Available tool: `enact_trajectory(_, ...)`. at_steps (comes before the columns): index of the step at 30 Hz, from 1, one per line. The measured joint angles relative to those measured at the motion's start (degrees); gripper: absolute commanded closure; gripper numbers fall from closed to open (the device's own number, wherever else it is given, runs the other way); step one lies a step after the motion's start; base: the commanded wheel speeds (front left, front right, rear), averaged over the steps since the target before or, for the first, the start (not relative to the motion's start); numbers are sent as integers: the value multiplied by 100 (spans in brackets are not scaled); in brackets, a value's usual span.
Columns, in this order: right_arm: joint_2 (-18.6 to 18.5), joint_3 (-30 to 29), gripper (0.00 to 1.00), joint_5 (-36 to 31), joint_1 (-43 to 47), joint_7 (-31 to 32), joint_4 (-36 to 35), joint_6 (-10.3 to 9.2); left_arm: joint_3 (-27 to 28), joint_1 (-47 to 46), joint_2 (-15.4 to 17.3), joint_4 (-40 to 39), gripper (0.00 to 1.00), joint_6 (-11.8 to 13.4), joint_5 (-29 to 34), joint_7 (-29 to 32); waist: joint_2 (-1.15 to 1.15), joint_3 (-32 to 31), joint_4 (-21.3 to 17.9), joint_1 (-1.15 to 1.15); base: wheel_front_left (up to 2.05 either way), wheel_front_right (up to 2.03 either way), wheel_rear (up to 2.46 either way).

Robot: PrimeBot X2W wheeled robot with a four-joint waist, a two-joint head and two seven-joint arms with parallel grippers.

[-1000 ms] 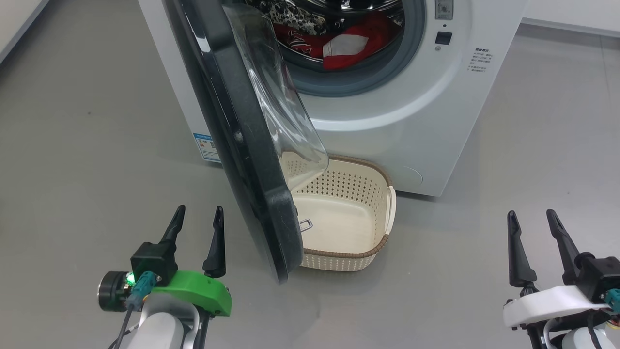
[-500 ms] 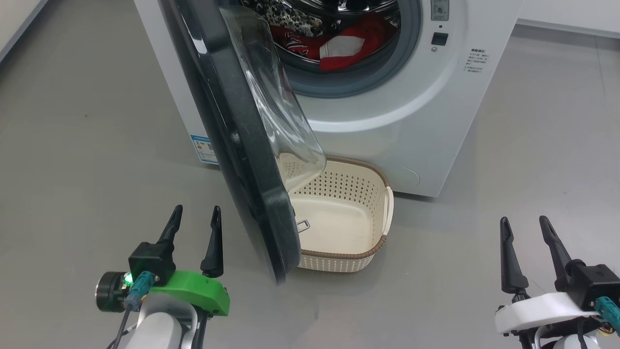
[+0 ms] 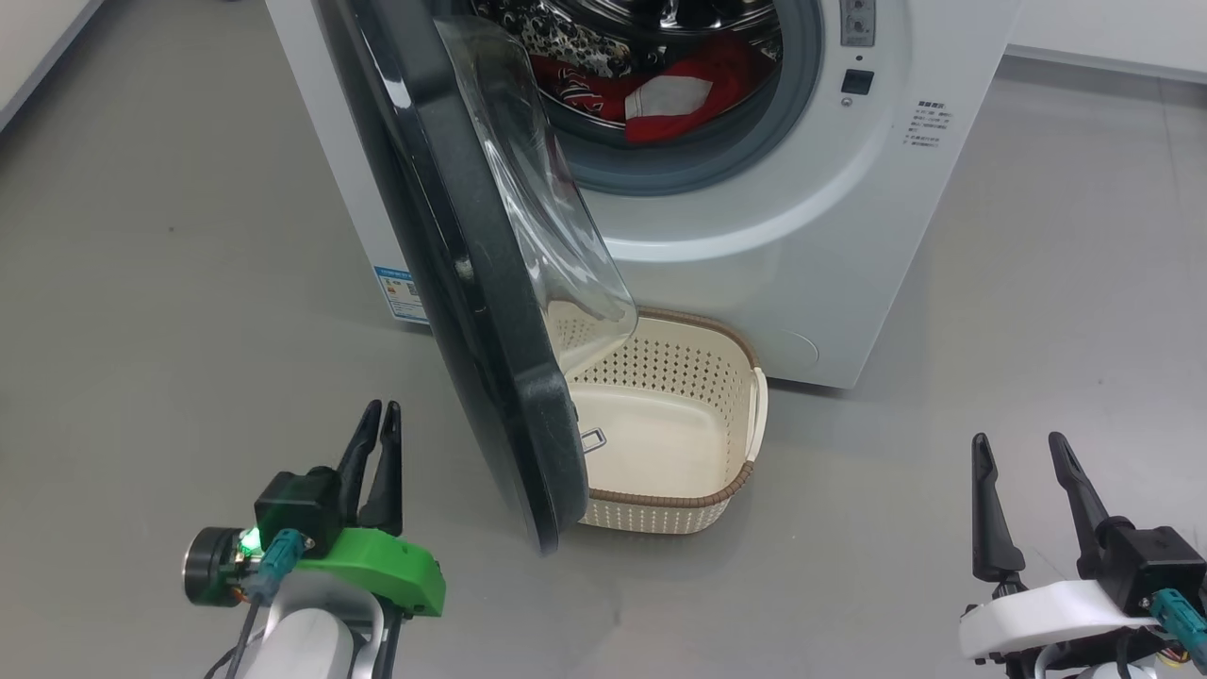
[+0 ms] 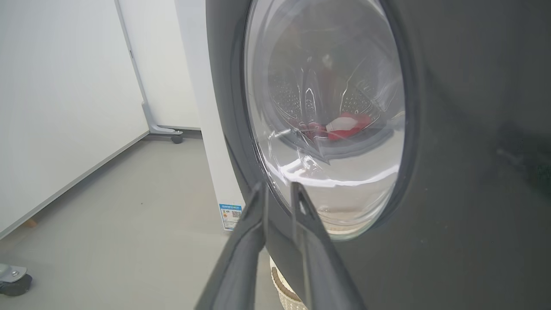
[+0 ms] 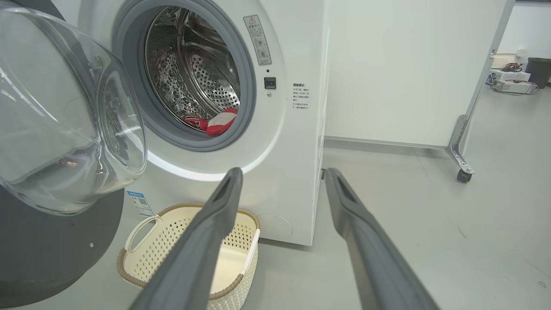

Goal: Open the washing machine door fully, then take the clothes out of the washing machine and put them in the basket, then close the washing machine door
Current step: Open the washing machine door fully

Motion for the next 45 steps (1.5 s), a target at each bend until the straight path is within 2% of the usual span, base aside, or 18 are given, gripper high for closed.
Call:
enact_trajectory(13, 56, -47, 0, -90, 9, 0, -1, 1, 171, -6, 23, -281, 100, 16, 179, -1, 0, -47, 13, 0, 0, 0, 0)
enact_trajectory(20, 85, -90, 0, -148, 74, 0, 0, 2, 359, -292, 119, -1105, 100, 35, 453, -1, 0, -74, 56, 0, 0, 0, 0)
enact_trajectory(30, 168, -102, 0, -198, 98, 0, 7, 8, 391, -861, 132, -2710, 100, 53, 872, -34, 0, -101, 80, 0, 0, 0, 0)
enact_trajectory(35, 193, -125, 0, -215, 117, 0, 25, 56, -30, -947, 119, -3317, 100, -74, 946, -34, 0, -132, 60, 0, 0, 0, 0)
enact_trajectory(39, 215, -135, 0, -241, 123, 0, 31, 58, -646, -935, 112, -3545, 100, -398, 907, -19, 0, -146, 45, 0, 0, 0, 0)
enact_trajectory(41, 229, -141, 0, -243, 126, 0, 33, 66, -1106, -876, 93, -3643, 100, -616, 716, 212, 0, -145, 36, 0, 0, 0, 0)
enact_trajectory(45, 253, -147, 0, -255, 126, 0, 33, 104, -1518, -606, 81, -3747, 100, -794, 356, 468, 0, -129, 16, 0, 0, 0, 0)
